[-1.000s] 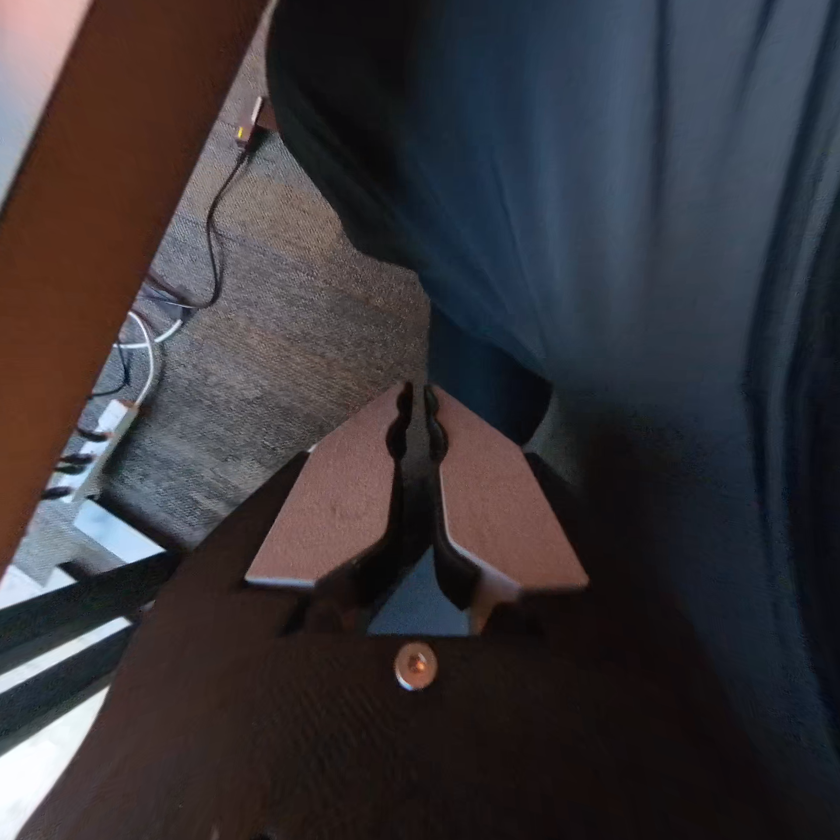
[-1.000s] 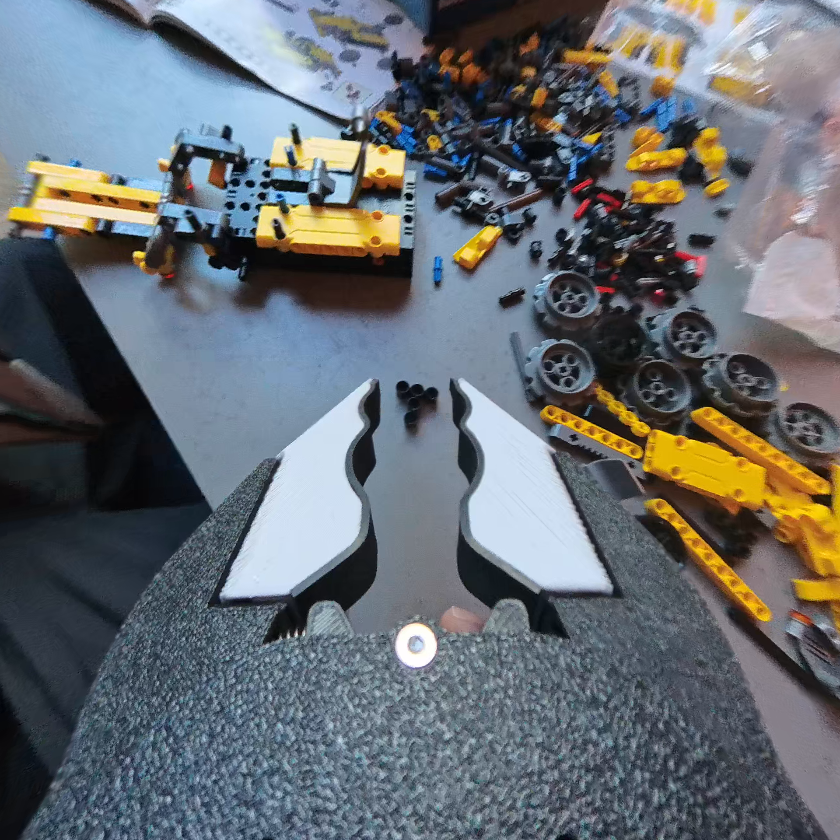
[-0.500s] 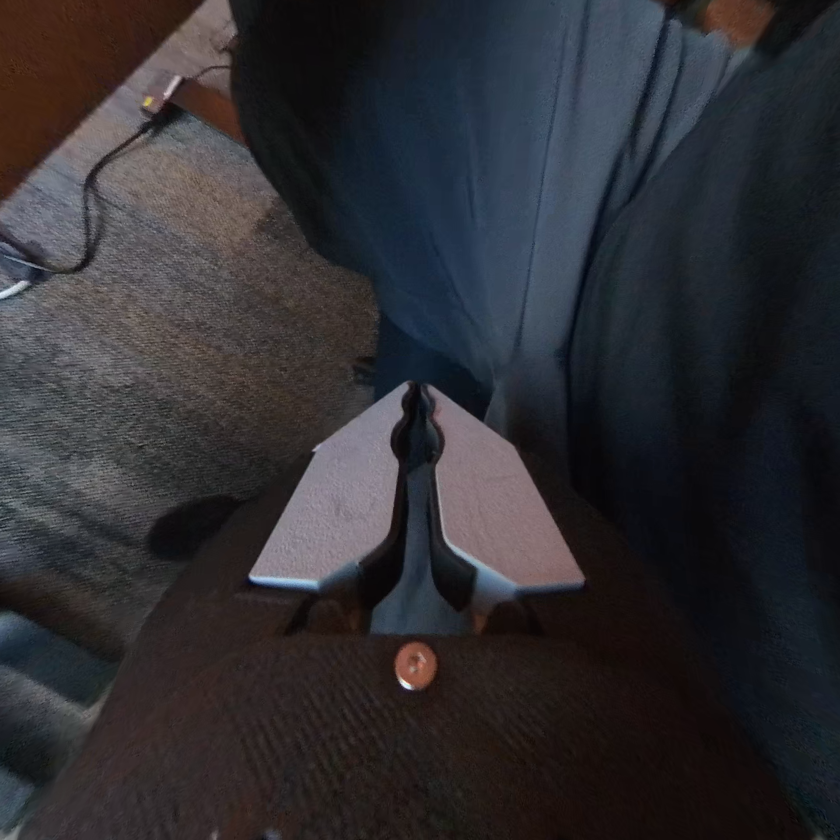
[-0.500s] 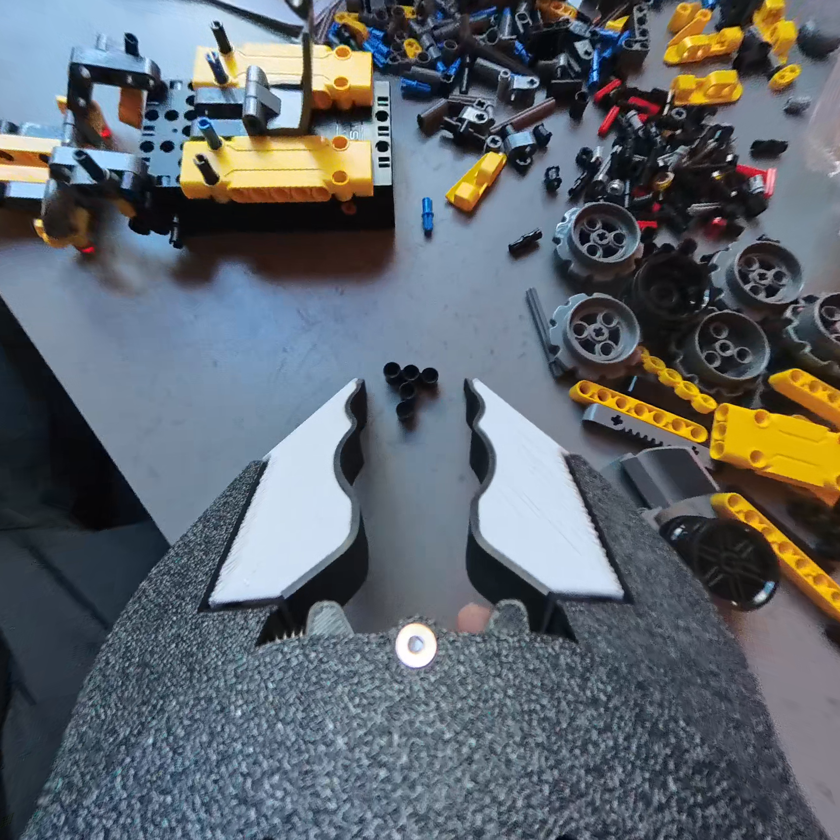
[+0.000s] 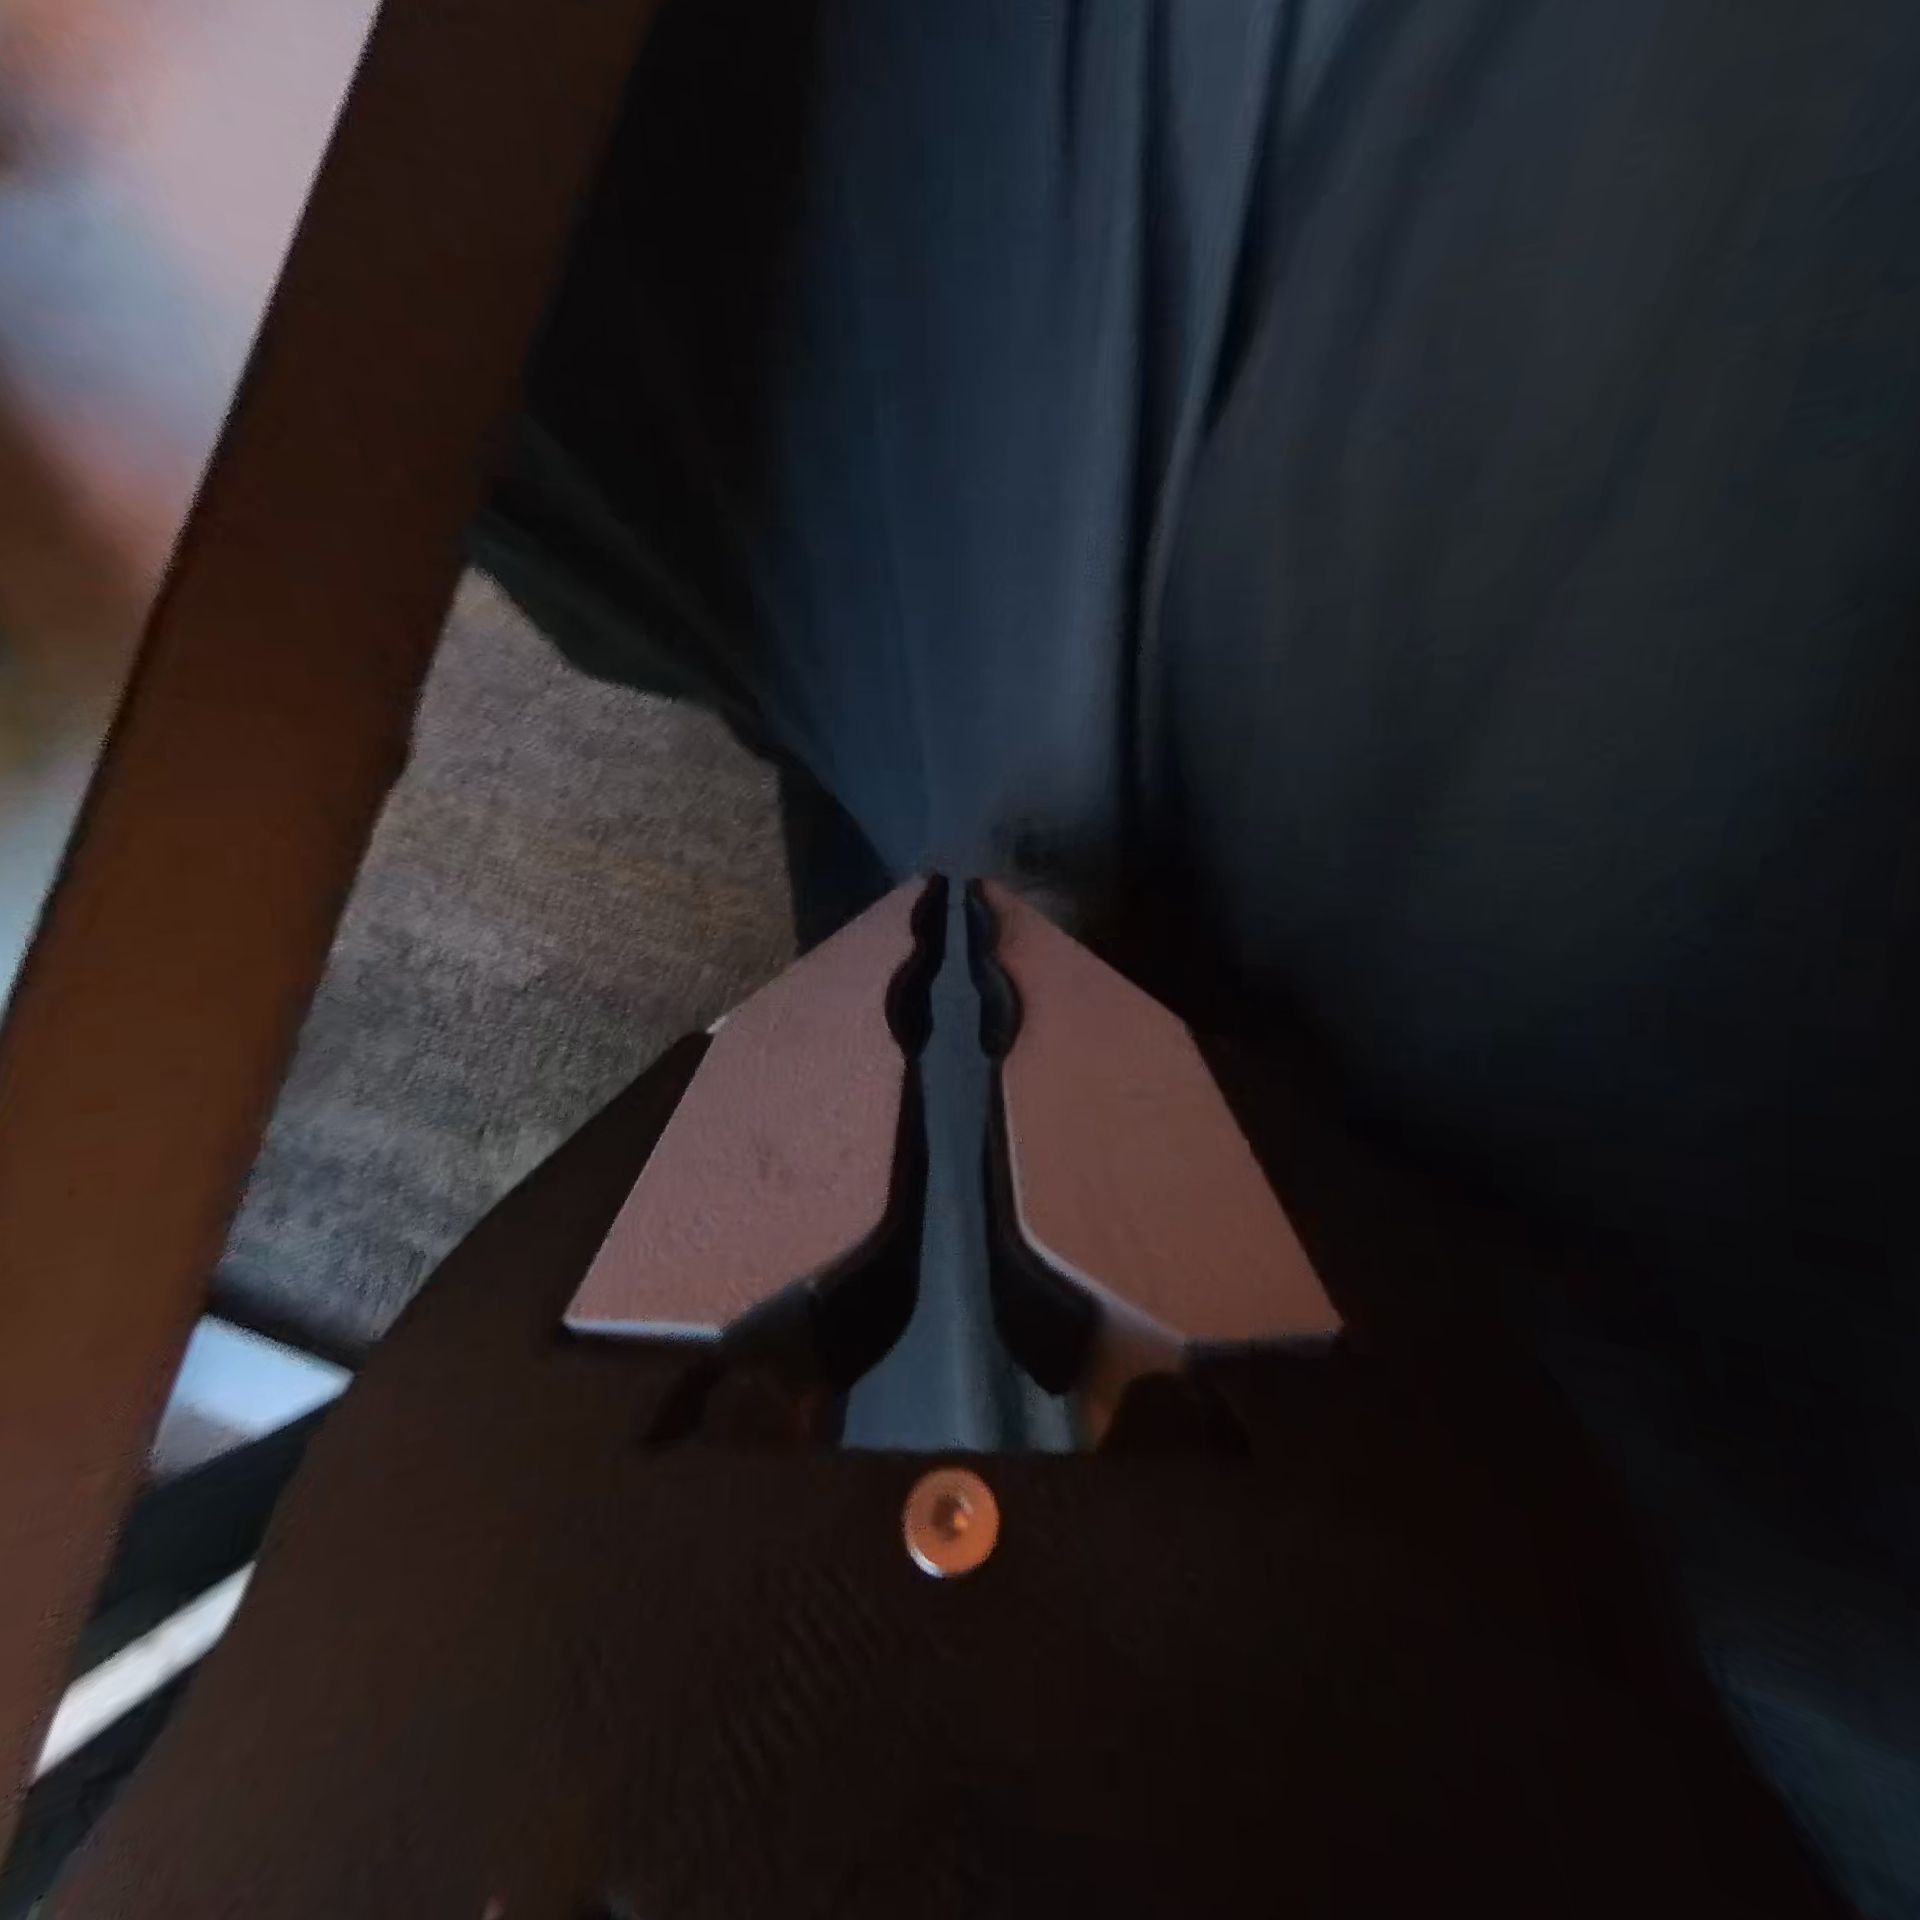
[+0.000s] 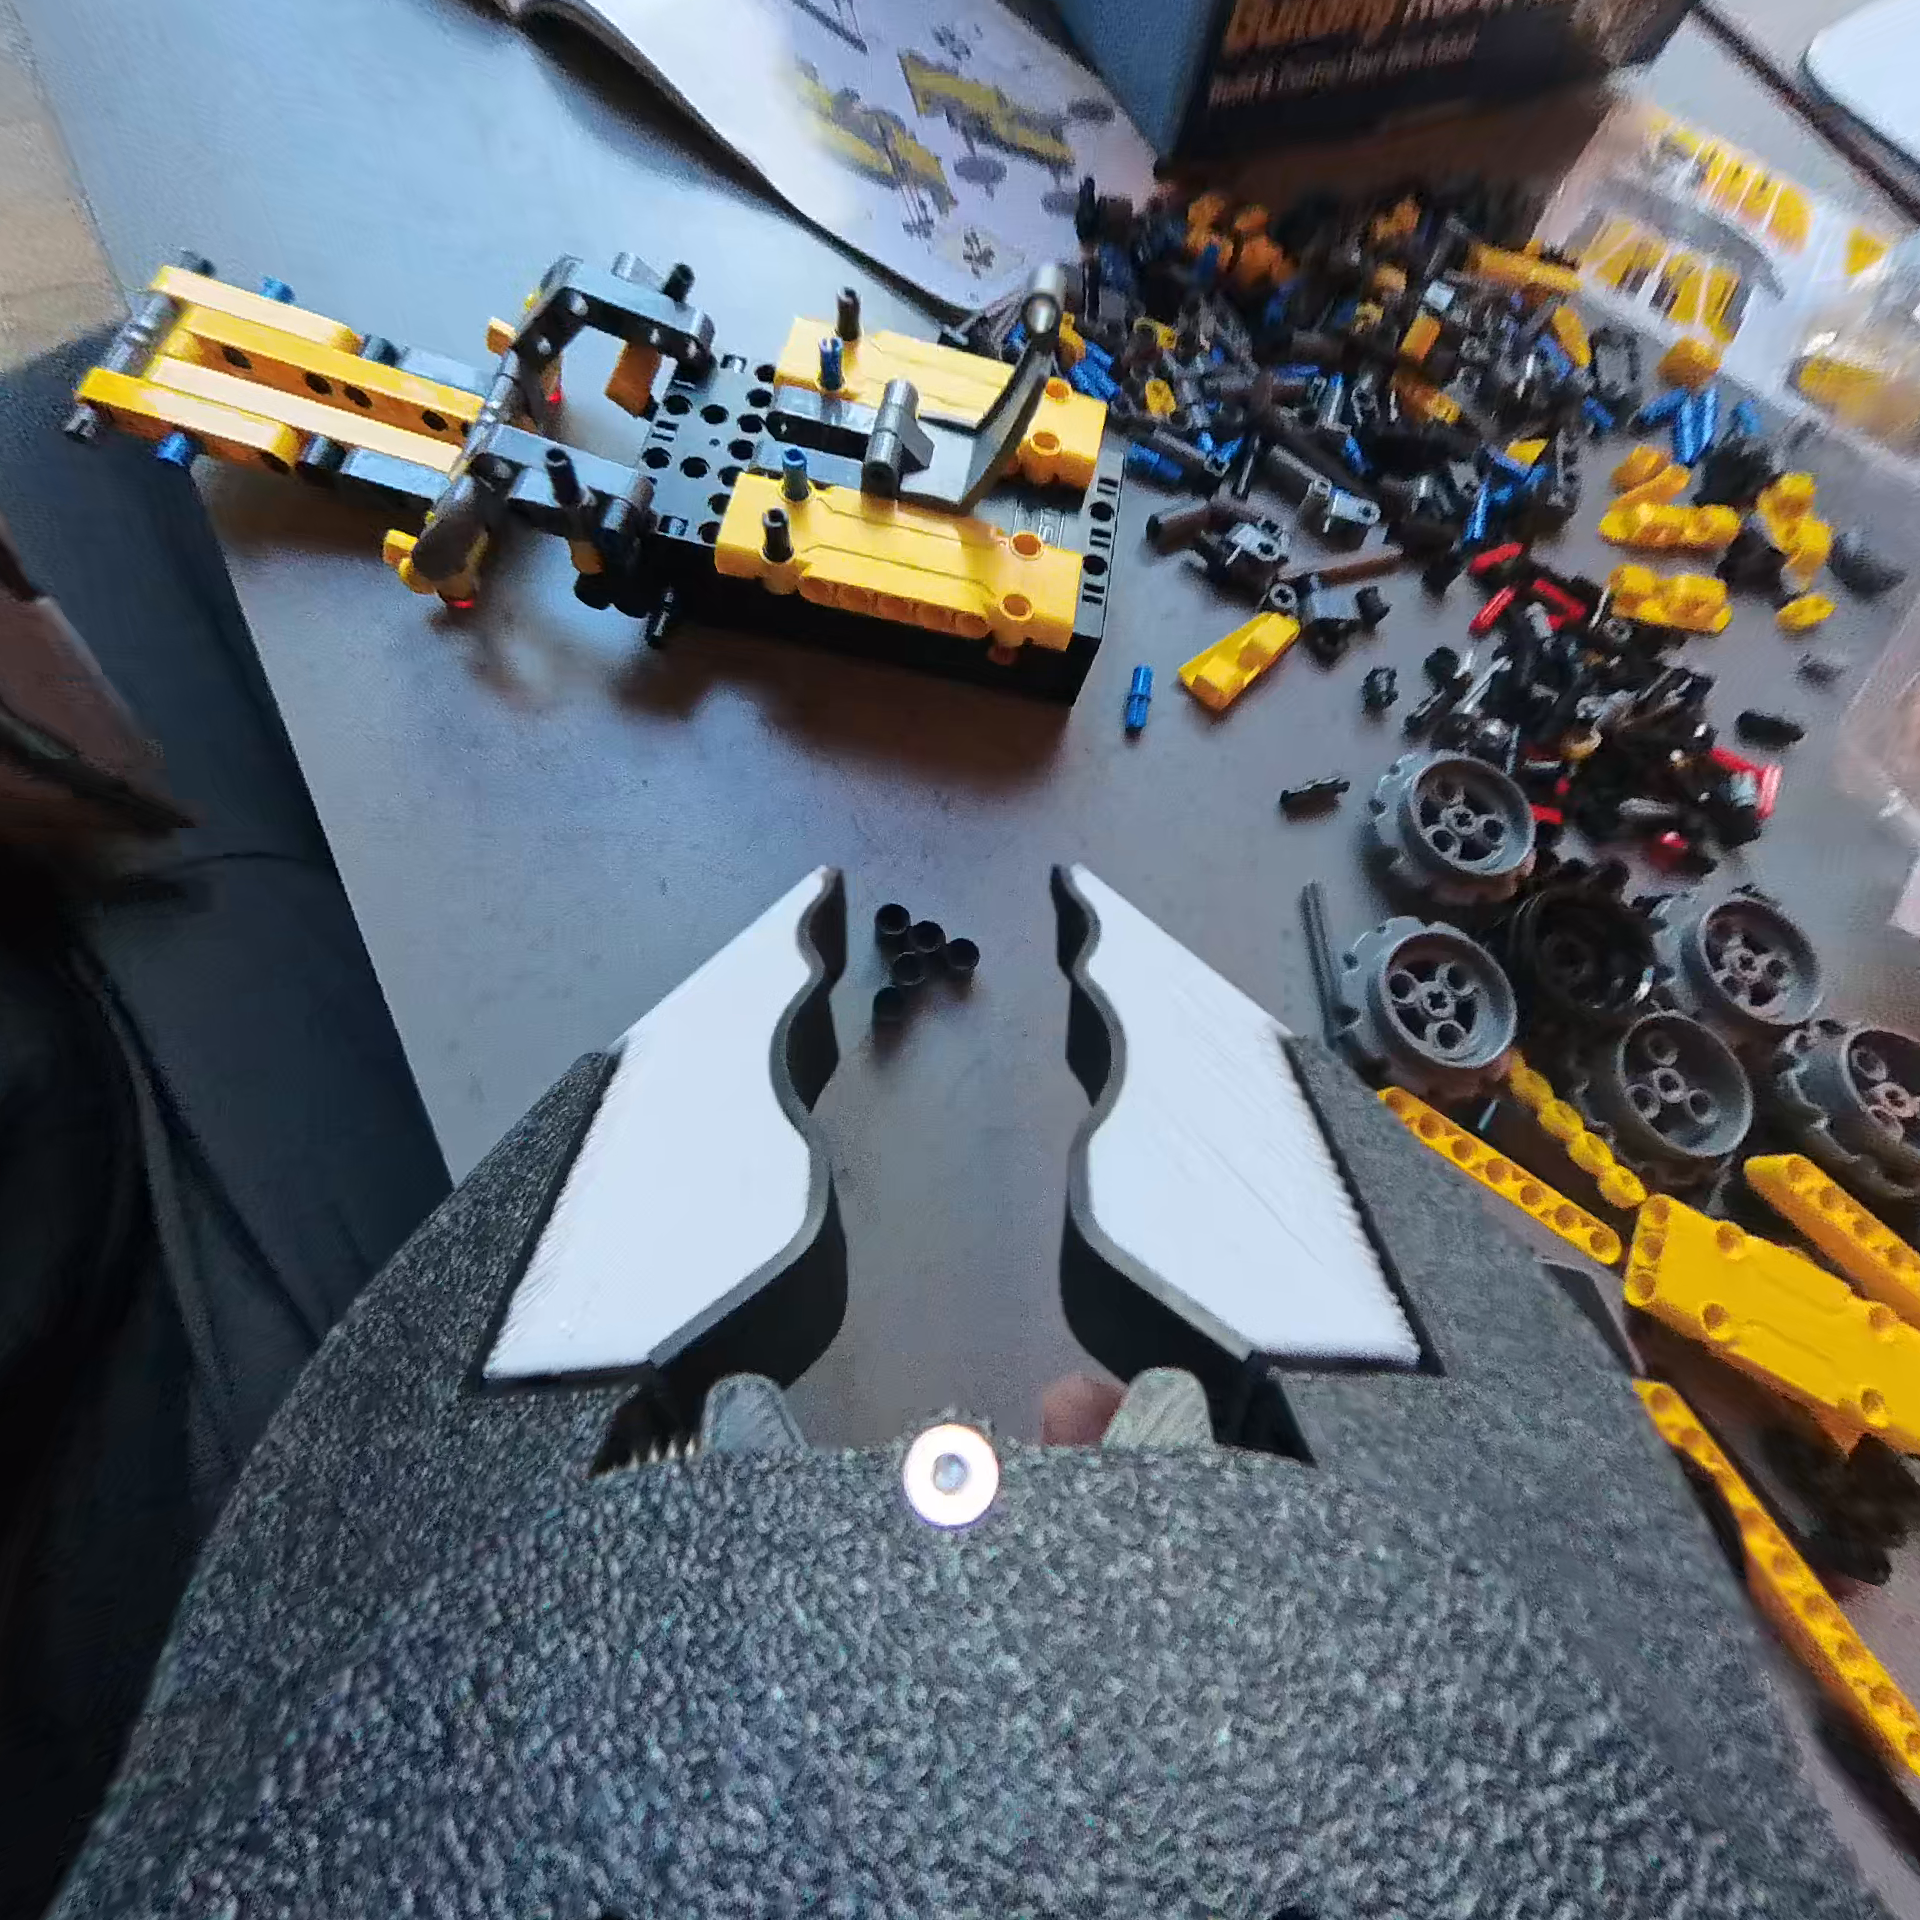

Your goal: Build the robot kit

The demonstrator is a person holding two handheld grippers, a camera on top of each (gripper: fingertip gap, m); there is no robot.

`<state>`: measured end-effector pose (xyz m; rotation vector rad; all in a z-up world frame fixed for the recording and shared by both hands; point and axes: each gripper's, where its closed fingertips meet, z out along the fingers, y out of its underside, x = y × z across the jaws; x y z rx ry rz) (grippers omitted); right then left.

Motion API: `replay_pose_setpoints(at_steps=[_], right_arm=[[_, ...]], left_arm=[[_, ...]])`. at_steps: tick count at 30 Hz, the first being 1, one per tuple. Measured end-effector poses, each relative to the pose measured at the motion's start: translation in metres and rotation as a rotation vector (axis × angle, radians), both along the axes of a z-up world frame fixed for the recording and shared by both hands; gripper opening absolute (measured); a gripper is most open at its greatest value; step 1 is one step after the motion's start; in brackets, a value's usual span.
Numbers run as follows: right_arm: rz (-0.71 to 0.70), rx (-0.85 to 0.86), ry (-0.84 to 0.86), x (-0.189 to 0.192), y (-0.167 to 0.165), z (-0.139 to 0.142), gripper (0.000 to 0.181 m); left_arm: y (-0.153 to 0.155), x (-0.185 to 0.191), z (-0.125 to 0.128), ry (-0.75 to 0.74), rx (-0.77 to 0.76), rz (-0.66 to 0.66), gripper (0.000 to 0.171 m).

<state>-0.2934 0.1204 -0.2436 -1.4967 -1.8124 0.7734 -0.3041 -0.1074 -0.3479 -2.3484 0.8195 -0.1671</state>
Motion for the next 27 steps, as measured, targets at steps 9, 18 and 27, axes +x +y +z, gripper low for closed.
replay_pose_setpoints(at_steps=[9,18,27], right_arm=[[-0.059,0.161,0.215,0.000,0.015,0.025,0.050],[-0.179,0.219,0.258,0.001,0.034,0.032,0.052],[-0.303,0.232,0.270,0.005,0.056,0.036,0.048]], left_arm=[[0.026,0.031,0.010,-0.066,-0.010,0.113,0.001],[0.042,0.058,0.042,-0.204,0.055,0.100,0.000],[0.023,0.019,0.027,-0.244,0.029,0.186,0.000]])
